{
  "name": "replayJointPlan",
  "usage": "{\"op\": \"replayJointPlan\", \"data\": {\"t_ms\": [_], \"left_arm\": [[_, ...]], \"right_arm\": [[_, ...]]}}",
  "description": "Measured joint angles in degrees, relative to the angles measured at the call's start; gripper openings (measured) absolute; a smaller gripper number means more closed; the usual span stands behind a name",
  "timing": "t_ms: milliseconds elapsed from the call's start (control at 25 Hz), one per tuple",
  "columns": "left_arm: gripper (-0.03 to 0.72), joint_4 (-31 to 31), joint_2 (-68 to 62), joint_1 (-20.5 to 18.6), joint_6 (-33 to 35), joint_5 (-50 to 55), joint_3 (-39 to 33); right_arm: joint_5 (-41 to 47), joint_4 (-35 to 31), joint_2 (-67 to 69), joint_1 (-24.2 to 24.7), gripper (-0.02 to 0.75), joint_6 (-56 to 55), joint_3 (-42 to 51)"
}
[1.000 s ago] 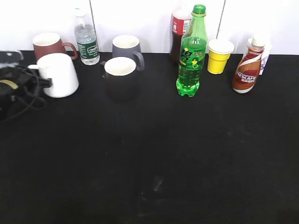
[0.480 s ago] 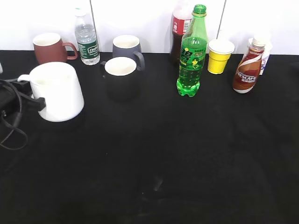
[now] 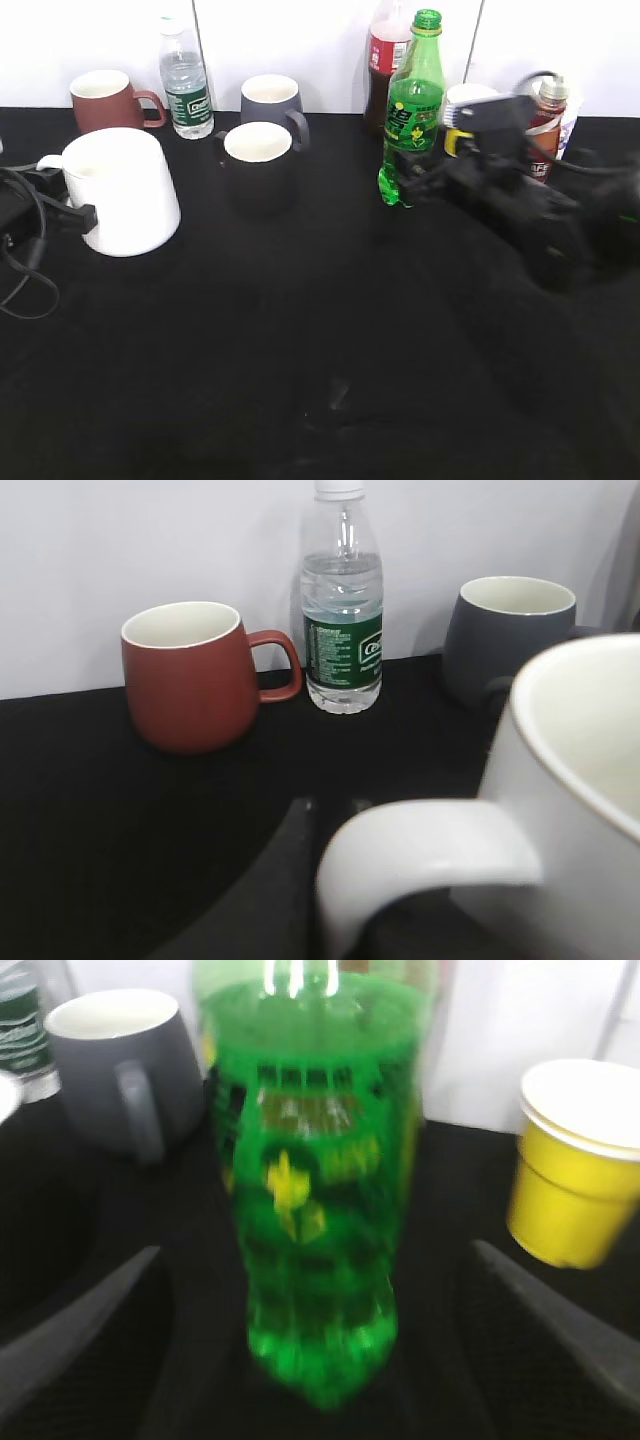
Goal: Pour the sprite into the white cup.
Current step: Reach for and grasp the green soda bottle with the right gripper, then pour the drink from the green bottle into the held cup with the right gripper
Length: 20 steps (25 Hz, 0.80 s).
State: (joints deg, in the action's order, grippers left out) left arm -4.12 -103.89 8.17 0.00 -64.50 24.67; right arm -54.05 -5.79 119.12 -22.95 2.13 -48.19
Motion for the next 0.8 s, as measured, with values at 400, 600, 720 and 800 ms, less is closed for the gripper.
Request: {"op": "replayJointPlan", "data": {"t_ms": [400,600,720,800], "left_arm": [[0.054,-0.1,0.0,0.0,-0.3,-0.3,0.0],[0.054,-0.1,0.0,0.0,-0.3,-0.3,0.0],[0.054,-0.1,0.0,0.0,-0.3,-0.3,0.0],[0.054,-0.4,0.0,0.0,-0.3,-0.3,0.0]], "right_arm": [[4.8,0.0,14.1,0.0,0.658,-2.1,-17.7],[5.0,0.7,14.9,0.0,0.470,-2.1,-18.4],[3.9,0.9,15.3,0.0,0.426,-2.1,-18.5],[3.5,0.9,15.3,0.0,0.423,-2.1,-18.5]]}}
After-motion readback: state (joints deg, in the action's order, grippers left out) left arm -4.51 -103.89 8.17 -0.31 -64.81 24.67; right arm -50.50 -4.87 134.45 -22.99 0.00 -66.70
